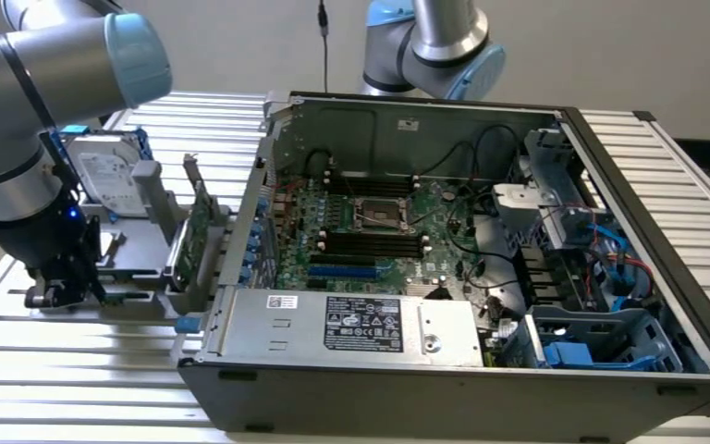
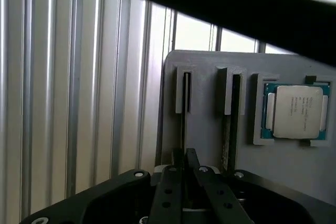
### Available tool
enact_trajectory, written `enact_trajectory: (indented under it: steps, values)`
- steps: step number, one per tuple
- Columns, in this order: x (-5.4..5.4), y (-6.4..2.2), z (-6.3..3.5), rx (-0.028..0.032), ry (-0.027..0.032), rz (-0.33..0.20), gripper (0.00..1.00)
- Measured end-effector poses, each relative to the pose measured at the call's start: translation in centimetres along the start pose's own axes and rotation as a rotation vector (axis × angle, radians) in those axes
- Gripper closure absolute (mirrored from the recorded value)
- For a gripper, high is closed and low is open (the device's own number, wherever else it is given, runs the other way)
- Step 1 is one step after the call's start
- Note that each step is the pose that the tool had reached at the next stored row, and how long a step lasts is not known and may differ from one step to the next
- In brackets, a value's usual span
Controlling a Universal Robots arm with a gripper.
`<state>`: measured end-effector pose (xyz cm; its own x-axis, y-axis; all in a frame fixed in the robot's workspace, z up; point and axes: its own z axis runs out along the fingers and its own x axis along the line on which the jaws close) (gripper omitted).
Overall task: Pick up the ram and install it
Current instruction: 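Pick up the ram and move it above insertion slot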
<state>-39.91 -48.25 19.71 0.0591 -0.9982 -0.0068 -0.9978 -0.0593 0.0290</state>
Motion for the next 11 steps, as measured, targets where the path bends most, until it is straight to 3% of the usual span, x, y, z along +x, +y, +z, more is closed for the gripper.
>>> enact_trajectory:
  steps: [11]
  values:
    - [-0.01, -0.21, -0.01, -0.0066, 0.0113, 0.058, 0.86]
